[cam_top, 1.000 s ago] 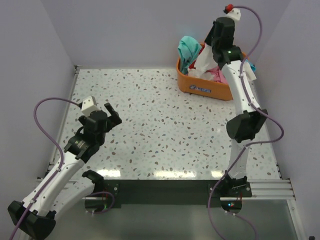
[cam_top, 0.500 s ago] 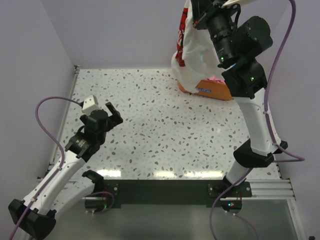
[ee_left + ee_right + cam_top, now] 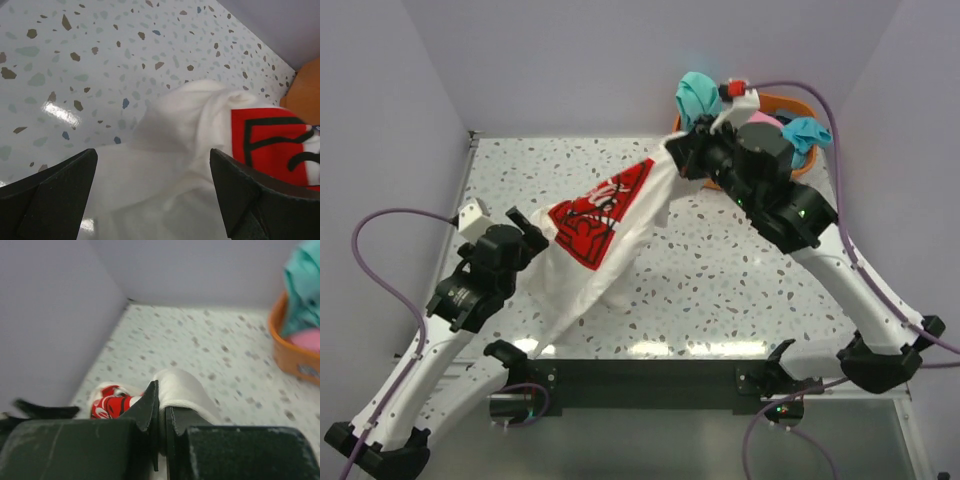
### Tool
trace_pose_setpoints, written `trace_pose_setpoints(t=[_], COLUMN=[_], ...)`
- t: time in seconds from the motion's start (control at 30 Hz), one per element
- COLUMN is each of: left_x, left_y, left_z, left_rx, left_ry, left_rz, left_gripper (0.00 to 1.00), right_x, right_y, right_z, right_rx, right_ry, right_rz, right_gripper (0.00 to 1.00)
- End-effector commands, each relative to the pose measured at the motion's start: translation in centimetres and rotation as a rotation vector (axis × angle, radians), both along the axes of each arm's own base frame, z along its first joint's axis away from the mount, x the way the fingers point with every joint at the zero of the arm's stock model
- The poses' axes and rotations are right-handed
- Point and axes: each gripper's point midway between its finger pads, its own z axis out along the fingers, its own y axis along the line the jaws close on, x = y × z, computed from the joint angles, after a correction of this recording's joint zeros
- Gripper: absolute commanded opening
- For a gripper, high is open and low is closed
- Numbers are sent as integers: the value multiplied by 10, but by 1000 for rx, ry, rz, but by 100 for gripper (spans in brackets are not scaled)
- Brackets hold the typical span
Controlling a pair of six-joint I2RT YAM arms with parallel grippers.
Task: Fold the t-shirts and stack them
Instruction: Move the tshirt to the center of the board
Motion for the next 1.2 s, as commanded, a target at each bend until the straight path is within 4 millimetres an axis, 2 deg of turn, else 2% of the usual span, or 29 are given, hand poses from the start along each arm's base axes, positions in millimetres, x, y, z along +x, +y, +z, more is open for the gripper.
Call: trace_pose_setpoints(t=[0.0, 0.03, 0.07, 0.1, 0.13, 0.17, 0.2, 0.23, 0.27, 0.3, 0.33, 0.37, 0.4, 0.43, 0.47, 0.5, 0.53, 0.57, 0.67, 0.77, 0.9, 1.03, 1.17], left_x=[-22, -25, -25, -25, -24, -23, -22, -19, -19, -16, -18, -20, -18, -20, -25, -20, -24, -29, -30, -27, -16, -1, 16], left_y=[24, 26, 26, 24, 19, 14, 9, -4, -11, -18, -29, -35, -42, -53, -58, -66, -73, -74, -78, -83, -94, -84, -81], left_z=[-1, -4, -5, -9, -13, -25, -31, -38, -55, -60, -70, -85, -91, -98, -117, -121, -129, -147, -166, -177, -188, -205, -212], left_rx=[-3, 5, 5, 7, -3, 7, 18, -8, 2, -2, -27, -28, -42, -73, -76, -88, -111, -107, -105, -108, -107, -27, 27], left_ry=[40, 50, 56, 65, 79, 109, 130, 145, 192, 201, 236, 284, 294, 321, 364, 347, 371, 417, 460, 474, 470, 533, 588], left_rz=[123, 131, 129, 120, 93, 71, 32, -30, -67, -105, -154, -177, -203, -256, -284, -324, -357, -364, -385, -404, -444, -381, -354], left_gripper=[100, 100, 100, 100, 100, 100, 100, 100, 100, 100, 100, 100, 100, 100, 100, 100, 100, 100, 100, 100, 100, 100, 100], right_x=[20, 8, 8, 6, -2, -5, -14, -18, -28, -36, -40, -46, -48, -45, -48, -47, -39, -44, -44, -43, -42, -31, -21], right_y=[-112, -135, -149, -171, -184, -199, -210, -218, -228, -235, -239, -242, -239, -227, -219, -210, -200, -193, -193, -188, -172, -157, -145], right_z=[-102, -118, -146, -210, -234, -262, -303, -324, -343, -358, -366, -376, -381, -384, -394, -398, -397, -408, -418, -432, -455, -467, -479], right_rx=[-71, -43, -69, -169, -207, -250, -330, -363, -415, -440, -462, -484, -479, -449, -439, -432, -417, -419, -427, -427, -425, -401, -387], right_ry=[218, 251, 287, 384, 427, 484, 564, 619, 678, 719, 740, 775, 789, 794, 804, 799, 761, 784, 791, 810, 867, 877, 904], right_rz=[-431, -475, -521, -586, -617, -662, -681, -724, -759, -787, -809, -813, -799, -736, -681, -625, -569, -518, -515, -495, -419, -374, -350], right_gripper=[0, 0, 8, 16, 21, 40, 52, 62, 84, 90, 96, 99, 99, 99, 99, 99, 99, 99, 99, 99, 99, 99, 99])
